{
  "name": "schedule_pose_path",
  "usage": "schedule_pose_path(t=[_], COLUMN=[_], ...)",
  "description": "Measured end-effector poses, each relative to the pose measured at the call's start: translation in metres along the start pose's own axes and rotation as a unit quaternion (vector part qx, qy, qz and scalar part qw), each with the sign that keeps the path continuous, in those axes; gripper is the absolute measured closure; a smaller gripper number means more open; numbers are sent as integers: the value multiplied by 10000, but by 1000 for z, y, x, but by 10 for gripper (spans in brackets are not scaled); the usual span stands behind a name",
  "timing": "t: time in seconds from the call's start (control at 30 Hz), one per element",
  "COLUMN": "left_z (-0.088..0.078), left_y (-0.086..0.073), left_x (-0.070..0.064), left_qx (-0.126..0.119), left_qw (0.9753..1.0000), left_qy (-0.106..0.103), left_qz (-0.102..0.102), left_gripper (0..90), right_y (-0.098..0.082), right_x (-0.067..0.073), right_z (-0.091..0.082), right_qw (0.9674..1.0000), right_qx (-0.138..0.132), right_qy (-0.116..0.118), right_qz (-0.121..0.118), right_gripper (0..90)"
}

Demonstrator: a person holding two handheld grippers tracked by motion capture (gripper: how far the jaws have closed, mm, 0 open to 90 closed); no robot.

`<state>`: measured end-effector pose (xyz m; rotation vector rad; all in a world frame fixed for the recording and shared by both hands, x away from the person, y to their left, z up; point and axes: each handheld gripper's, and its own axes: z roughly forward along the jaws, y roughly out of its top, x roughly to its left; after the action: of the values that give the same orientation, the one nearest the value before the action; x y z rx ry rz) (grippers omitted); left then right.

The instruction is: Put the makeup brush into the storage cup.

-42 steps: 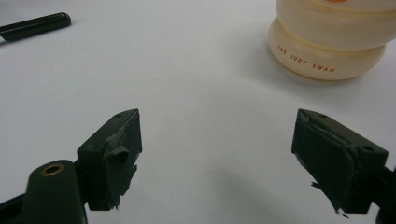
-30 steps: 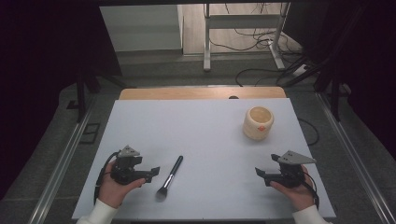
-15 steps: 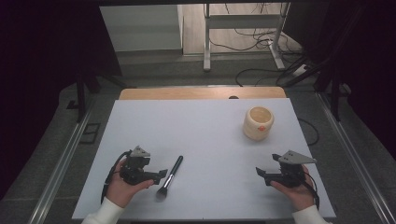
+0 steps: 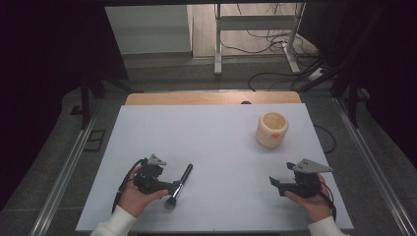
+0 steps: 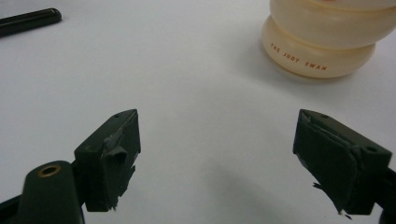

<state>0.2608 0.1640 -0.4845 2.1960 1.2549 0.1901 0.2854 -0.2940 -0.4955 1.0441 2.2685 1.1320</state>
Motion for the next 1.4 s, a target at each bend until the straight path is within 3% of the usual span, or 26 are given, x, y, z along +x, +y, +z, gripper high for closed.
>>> schedule_pose_path(t=[0.37,1.03,1.4], left_z=[9,23,40], left_y=[5,8,7], left_x=[-5,-13,-19], left_qx=[249,541,888], left_qw=[9996,9985,9956], left_qy=[-133,68,165], left_qz=[44,102,263], left_gripper=[182,210,257], right_y=[0,1,1], right_x=[1,1,1], right_z=[0,-2,-2], right_qw=[10000,10000,9999], right_qx=[-24,-81,-103], right_qy=[-29,-16,-20], right_qz=[-7,-49,-77], right_gripper=[155,153,151])
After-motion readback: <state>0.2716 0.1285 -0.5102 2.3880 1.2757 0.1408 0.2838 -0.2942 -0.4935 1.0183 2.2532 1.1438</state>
